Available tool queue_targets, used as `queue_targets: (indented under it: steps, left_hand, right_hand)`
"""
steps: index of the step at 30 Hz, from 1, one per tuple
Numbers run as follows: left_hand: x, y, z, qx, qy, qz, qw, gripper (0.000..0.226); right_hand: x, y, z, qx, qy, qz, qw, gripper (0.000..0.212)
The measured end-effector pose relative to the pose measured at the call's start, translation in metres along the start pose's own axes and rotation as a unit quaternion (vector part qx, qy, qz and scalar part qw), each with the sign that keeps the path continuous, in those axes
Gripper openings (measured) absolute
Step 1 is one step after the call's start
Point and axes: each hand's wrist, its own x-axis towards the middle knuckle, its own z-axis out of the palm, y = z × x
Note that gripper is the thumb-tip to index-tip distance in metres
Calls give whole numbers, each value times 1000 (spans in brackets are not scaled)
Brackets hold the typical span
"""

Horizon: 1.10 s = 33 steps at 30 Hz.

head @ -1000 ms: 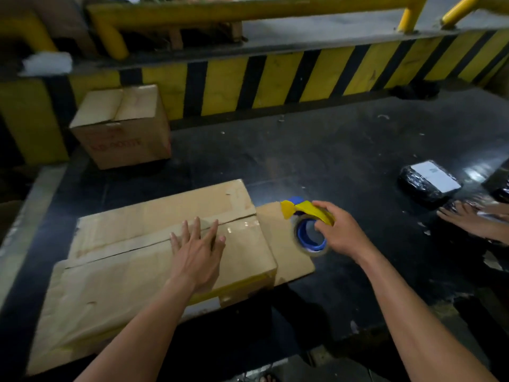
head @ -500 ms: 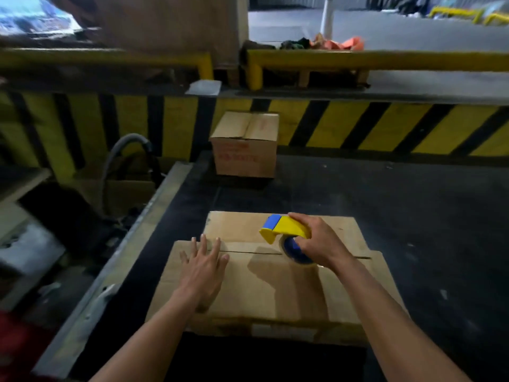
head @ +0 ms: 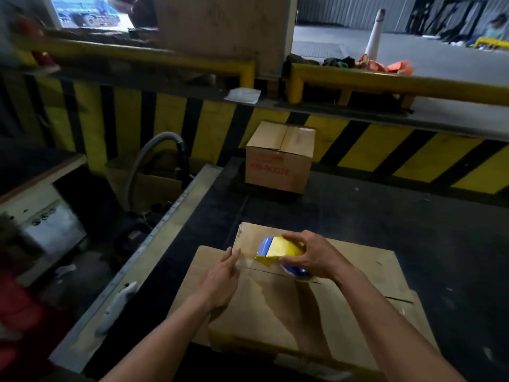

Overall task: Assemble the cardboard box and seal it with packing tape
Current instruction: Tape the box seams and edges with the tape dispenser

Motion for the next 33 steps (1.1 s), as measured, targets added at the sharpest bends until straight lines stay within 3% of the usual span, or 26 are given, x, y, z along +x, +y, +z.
queue_targets:
  steps: [3, 7, 8, 10, 11, 13, 15, 16, 20, 27, 29, 33]
  left_hand:
    - [12, 0, 2, -29, 26, 13, 999, 48]
    - [20, 13, -1, -14, 215, 53, 975, 28]
    - [21, 19, -5, -43, 228, 54, 971, 25]
    - [26, 31, -11, -192, 136, 15, 972, 29]
    - [28, 36, -14, -292, 67, -22, 954, 33]
    - [31, 43, -21, -457, -10, -104, 883, 37]
    - [33, 45, -26, -547, -25, -165, 820, 38]
    - [33, 45, -29, -565, -28, -179, 805, 38]
    - [33, 39, -36, -562, -57, -172, 807, 34]
    - [34, 24, -45, -595, -130, -168, 775, 32]
    - [36, 23, -44, -580, -126, -167, 788, 30]
    - [41, 27, -48, -494, -115, -154, 848, 28]
  right_hand:
    - [7, -3, -1, -5, -9, -15, 1000, 72]
    - [16, -6, -4, 69, 9, -23, 997, 74]
    - [18, -7, -3, 83, 8, -26, 996, 71]
    - [21, -10, -2, 97, -1, -32, 995, 66]
    - [22, -10, -1, 101, -5, -36, 994, 65]
    - [23, -8, 1, 106, -13, -39, 994, 66]
    - [23, -6, 4, 91, -21, -39, 995, 68]
    - [23, -5, 6, 84, -24, -38, 995, 68]
    - [22, -3, 12, 87, -21, -48, 995, 69]
    - [26, -2, 7, 112, -17, -78, 991, 69]
    - [27, -3, 7, 106, -20, -82, 991, 69]
    - [25, -5, 10, 74, -25, -89, 993, 69]
